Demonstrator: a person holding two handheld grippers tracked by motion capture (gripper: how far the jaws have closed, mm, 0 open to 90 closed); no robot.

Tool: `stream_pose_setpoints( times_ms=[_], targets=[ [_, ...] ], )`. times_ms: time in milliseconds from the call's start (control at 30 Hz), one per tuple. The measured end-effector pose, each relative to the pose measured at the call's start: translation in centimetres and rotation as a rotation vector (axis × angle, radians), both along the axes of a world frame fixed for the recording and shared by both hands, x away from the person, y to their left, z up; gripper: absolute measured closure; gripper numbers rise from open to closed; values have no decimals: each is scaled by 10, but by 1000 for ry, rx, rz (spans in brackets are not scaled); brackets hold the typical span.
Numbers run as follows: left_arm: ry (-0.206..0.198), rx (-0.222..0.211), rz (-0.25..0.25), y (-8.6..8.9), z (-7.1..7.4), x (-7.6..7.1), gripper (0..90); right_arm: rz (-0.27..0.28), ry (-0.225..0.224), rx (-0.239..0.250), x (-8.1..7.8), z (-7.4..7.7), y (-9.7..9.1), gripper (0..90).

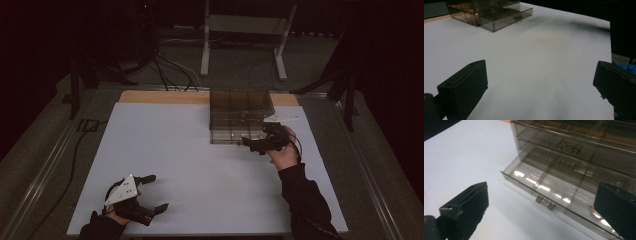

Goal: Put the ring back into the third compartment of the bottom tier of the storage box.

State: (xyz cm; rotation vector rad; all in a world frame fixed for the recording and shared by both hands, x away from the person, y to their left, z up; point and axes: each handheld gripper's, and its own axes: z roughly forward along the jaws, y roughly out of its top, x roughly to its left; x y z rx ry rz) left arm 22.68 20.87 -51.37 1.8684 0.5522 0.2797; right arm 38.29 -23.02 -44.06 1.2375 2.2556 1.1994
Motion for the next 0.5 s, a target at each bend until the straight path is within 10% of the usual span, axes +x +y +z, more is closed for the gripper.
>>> stream_pose_setpoints(
  times_ms=[500],
  targets=[
    [5,0,11,3,-1,-3,6,76,-47,58,-31,4,1,0]
  ],
)
